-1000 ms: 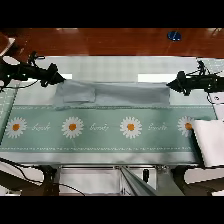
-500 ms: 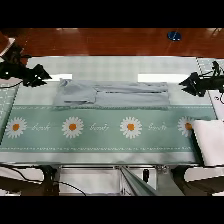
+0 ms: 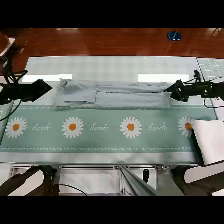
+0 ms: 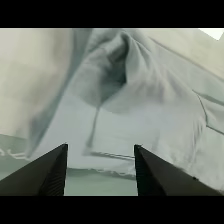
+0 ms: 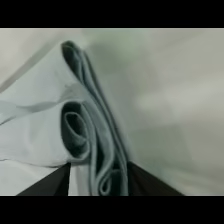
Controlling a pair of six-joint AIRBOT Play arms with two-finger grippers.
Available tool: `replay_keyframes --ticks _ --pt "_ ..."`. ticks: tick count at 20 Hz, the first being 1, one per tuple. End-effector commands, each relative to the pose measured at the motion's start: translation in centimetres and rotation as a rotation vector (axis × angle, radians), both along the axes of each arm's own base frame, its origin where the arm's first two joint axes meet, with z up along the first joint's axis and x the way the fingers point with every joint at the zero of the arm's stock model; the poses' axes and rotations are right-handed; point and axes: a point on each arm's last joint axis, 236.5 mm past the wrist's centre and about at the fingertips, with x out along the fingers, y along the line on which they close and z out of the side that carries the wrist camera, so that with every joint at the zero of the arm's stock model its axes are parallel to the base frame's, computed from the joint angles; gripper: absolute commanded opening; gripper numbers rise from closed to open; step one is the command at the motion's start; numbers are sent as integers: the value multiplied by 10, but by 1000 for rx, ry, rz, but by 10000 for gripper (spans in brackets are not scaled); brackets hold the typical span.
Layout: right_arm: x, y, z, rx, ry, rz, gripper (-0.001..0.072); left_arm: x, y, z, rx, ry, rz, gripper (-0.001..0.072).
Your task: Fold the shirts.
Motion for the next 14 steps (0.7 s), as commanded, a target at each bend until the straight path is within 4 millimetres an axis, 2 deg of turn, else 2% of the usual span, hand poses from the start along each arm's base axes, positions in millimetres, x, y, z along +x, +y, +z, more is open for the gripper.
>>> replay_keyframes --ticks 1,2,3,4,5,6,8,11,14 --pt "-1 30 -11 25 16 53 412 -3 -28 -1 -7 -33 -41 507" --pt "-1 36 -8 31 12 66 350 0 -35 0 -9 -45 -49 507" --pt "-2 41 -1 42 6 86 174 2 -40 0 -11 -50 -59 503" --pt "-2 42 10 43 -20 121 28 2 -46 0 -15 -47 -75 330" --pt "-1 37 25 36 -55 135 25 0 -52 0 -13 -47 -104 28" --pt "0 26 44 12 -91 126 25 0 -61 3 -13 -59 -143 17" --pt "-16 8 79 -73 -133 158 25 -2 -84 7 -42 -74 -200 17" --pt "-65 -4 121 -253 -164 208 25 -6 -128 2 -47 -85 -292 17" --pt "-113 7 157 -331 -241 183 25 -9 -192 -7 -76 -85 -400 17"
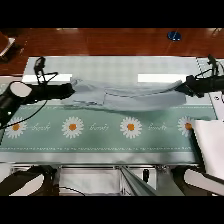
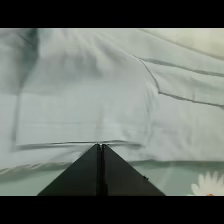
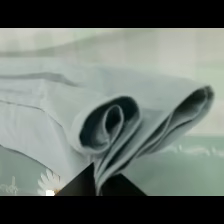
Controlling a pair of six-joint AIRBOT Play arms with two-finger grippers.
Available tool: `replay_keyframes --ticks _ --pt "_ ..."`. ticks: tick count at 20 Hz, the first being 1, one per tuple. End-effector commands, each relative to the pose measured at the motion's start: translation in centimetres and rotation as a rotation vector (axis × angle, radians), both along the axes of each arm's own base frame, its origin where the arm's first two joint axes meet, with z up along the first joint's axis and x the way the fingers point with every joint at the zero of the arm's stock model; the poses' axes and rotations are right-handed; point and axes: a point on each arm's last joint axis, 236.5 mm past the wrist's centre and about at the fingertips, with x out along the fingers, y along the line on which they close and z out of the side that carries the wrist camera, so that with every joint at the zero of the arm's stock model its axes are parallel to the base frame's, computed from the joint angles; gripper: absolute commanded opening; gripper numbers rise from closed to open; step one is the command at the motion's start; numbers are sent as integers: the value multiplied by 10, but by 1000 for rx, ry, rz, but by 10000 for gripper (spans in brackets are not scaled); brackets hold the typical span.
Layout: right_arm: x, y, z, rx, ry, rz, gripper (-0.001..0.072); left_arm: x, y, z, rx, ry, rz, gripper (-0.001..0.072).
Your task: Fold the shirts.
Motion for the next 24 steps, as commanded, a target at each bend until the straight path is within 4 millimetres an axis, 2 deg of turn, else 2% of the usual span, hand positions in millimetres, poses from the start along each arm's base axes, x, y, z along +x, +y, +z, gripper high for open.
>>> replay_keyframes --ticks 1,3,5,8,9,12,14,16,18,19,21,23,24 --pt "-60 8 38 -104 -85 -19 25 -4 -78 -7 -34 -2 -138 17" --pt "-88 19 54 -115 -129 -32 25 -3 -129 -13 -38 10 -237 16" --pt "-107 27 69 -119 -167 -47 25 -5 -187 -17 -43 24 -362 16" --pt "-119 33 88 -123 -218 -67 25 -26 -264 -32 -56 104 -536 16" --pt "-122 35 90 -123 -222 -68 25 -38 -287 -41 -57 145 -588 16" --pt "-125 47 96 -75 -232 -49 25 -82 -338 -68 -62 261 -680 16" --pt "-122 51 102 -50 -252 -52 25 -117 -371 -77 -110 314 -721 16" --pt "-120 52 104 -38 -261 -54 25 -152 -395 -82 -147 364 -765 17" --pt "-120 53 105 -34 -263 -55 25 -167 -401 -82 -147 372 -790 17" --pt "-119 53 105 -33 -263 -58 25 -159 -398 -76 -154 366 -784 18" --pt "-118 53 106 -26 -266 -64 25 -111 -376 -51 -186 338 -725 17" --pt "-115 56 109 -17 -280 -64 25 -49 -318 -25 -171 305 -642 17" --pt "-113 60 111 -9 -289 -55 25 -20 -278 -15 -122 281 -591 17"
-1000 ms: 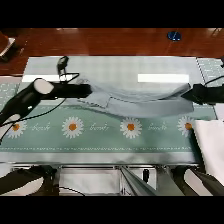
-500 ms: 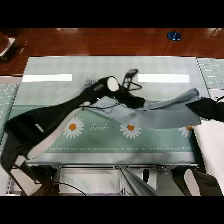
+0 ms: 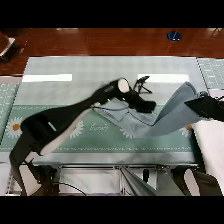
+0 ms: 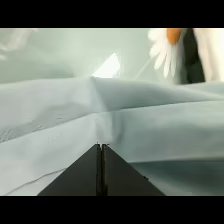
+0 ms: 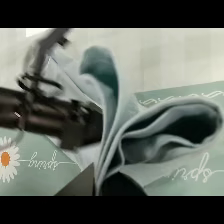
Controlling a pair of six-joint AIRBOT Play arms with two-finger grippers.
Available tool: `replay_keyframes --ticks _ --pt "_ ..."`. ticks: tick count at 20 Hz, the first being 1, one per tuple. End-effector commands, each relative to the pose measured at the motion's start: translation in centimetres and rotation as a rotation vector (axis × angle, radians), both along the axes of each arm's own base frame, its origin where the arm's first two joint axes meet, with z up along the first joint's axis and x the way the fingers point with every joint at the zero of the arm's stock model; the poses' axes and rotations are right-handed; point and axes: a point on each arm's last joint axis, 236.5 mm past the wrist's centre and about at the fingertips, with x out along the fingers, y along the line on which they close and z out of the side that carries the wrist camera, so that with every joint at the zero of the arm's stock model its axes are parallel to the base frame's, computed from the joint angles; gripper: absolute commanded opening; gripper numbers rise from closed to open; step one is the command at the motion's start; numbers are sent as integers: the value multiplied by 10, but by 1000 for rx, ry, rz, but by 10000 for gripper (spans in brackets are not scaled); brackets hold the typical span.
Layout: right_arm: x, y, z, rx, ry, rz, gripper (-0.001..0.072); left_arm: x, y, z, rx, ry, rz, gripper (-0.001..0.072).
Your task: Fold the shirts.
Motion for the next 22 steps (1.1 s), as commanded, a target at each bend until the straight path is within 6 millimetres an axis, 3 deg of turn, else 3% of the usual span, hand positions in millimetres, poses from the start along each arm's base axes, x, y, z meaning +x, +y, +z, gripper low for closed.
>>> replay_keyframes --ticks 1,2,4,7,9,11,13,15,19,22 --pt "7 13 4 29 -19 23 25 79 111 32 116 -73 135 17" --pt "12 23 2 44 -17 47 25 103 161 44 183 -119 216 17" --pt "30 47 0 73 -22 95 25 124 250 77 256 -202 366 17" --pt "69 104 -2 115 -43 196 25 110 348 128 299 -333 562 17" --pt "95 157 -7 130 -34 286 25 85 384 149 299 -401 653 18" --pt "117 205 -19 131 -14 363 25 51 401 155 289 -440 709 18" --pt "135 252 -39 131 22 435 25 15 402 152 280 -449 708 18" --pt "149 286 -59 136 57 471 25 -10 403 149 255 -456 743 18" --pt "172 322 -102 145 131 485 25 -33 404 127 266 -431 737 18" --pt "180 331 -128 164 183 475 38 -36 402 109 273 -386 731 18"
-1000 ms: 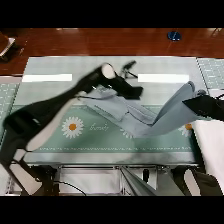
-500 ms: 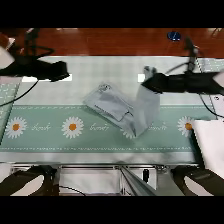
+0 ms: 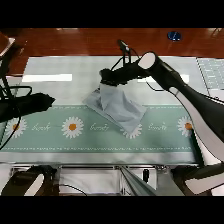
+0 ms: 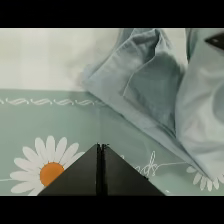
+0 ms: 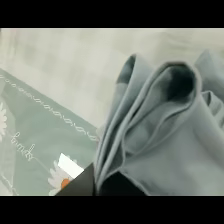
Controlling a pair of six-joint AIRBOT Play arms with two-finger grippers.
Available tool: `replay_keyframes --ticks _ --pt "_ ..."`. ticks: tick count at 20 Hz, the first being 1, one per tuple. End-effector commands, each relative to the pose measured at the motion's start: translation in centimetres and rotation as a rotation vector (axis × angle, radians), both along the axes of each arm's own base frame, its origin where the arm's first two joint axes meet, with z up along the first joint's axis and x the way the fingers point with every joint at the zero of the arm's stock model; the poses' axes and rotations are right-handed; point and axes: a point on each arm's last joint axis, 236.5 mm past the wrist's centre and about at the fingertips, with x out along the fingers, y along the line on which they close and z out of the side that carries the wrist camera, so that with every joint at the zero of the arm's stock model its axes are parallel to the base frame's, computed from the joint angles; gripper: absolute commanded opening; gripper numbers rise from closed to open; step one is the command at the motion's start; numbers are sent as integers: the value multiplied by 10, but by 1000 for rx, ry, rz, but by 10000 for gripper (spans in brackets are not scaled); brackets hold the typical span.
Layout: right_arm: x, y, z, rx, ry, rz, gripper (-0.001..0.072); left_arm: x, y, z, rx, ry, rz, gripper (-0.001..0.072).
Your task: Fold the shirts.
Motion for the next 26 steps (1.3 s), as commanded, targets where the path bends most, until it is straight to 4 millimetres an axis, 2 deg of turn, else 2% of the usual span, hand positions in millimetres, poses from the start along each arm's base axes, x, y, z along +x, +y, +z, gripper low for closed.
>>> replay_keyframes --ticks 1,2,4,5,7,9,10,12,14,15,16,17,18,20,22,26 --pt "11 20 -32 13 58 -10 214 -8 0 -19 -7 38 7 18" --pt "10 20 -35 14 62 -7 416 -7 0 -23 -6 51 8 18" --pt "12 11 -30 15 69 -4 416 -1 1 -28 -3 58 12 18" --pt "13 -2 -20 18 82 -2 416 3 2 -31 -1 58 15 18" --pt "7 -46 11 -1 97 28 416 8 2 -39 0 78 21 18" --pt "-7 -111 46 -124 52 55 416 9 2 -50 1 114 21 18" --pt "-15 -151 60 -242 10 33 416 10 2 -53 2 126 21 18" --pt "-36 -237 82 -480 -82 -115 416 10 2 -56 3 136 22 18" --pt "-69 -311 81 -606 -134 -362 415 10 1 -56 2 136 20 18" --pt "-93 -338 65 -614 -131 -502 415 10 0 -56 4 135 14 18" --pt "-116 -352 41 -582 -102 -629 414 9 -3 -56 4 135 4 18" --pt "-138 -353 11 -504 -59 -737 414 7 -8 -56 5 135 -11 18" --pt "-156 -341 -20 -397 -6 -795 414 6 -13 -56 6 135 -29 18" --pt "-176 -296 -62 -153 134 -808 414 4 -24 -54 7 121 -63 18" --pt "-181 -266 -83 -32 218 -762 414 7 -34 -51 4 94 -85 18" --pt "-172 -234 -110 22 349 -659 414 7 -47 -57 -3 108 -105 18"
